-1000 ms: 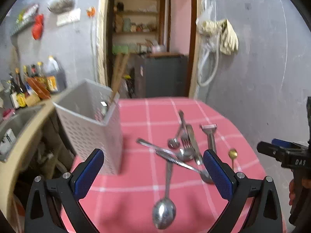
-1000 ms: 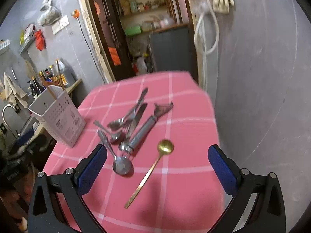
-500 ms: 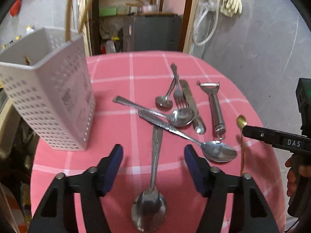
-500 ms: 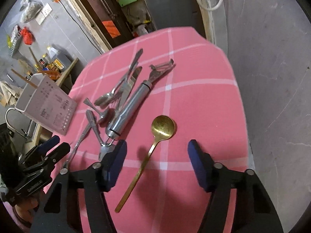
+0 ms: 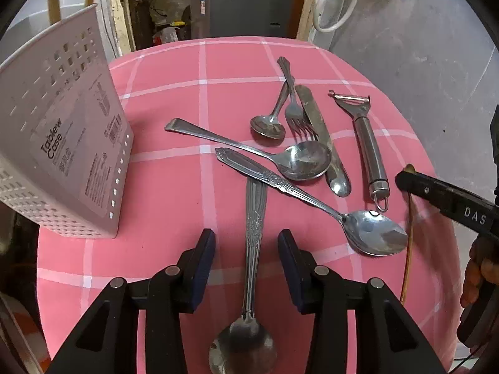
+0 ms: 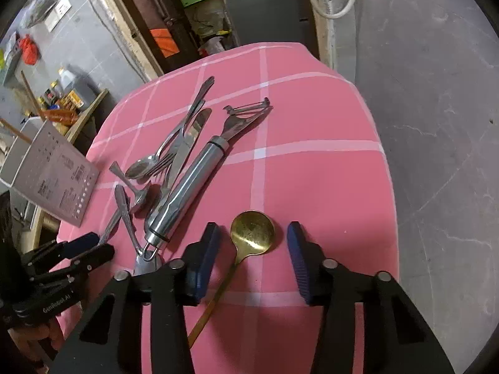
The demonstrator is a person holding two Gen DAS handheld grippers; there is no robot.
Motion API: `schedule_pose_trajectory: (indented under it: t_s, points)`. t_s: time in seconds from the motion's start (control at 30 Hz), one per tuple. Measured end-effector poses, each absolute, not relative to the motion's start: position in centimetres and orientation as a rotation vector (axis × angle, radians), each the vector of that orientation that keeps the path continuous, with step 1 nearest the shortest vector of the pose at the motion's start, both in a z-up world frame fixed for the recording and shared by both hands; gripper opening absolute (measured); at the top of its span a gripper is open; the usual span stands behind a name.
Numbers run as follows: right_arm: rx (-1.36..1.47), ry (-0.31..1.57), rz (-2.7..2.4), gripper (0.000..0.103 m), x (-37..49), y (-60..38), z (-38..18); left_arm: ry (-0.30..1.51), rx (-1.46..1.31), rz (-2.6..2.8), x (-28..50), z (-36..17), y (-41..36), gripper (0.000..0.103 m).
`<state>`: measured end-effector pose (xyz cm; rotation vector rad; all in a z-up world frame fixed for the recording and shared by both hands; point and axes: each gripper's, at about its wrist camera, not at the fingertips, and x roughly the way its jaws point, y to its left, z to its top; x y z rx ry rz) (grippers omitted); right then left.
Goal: Organize utensils
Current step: 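Grasp the ornate steel spoon with the left tool while the right grasps the gold spoon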
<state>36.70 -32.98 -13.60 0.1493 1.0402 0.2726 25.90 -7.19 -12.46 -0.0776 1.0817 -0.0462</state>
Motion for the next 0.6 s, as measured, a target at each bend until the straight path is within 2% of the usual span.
schedule_pose_trajectory:
  t_s: [0.07, 0.3, 0.6]
  points:
    - [0.176, 1.041, 0.28, 0.025, 36.7, -33.2, -13.5, 1.092, -0.082, -0.057, 26.1, -12.4, -7.1, 0.038]
    - [0.263, 1.06, 0.303, 0.024, 35.8, -34.3, -13.7, 1.147, -0.198, -0.097, 27.1, -11.9, -5.6, 0.01]
    - [0.308, 1.086, 0.318, 0.024, 32.9, -34.7, -14.0, 1.226, -0.411, -0.135, 24.3, -12.1, -4.2, 0.009]
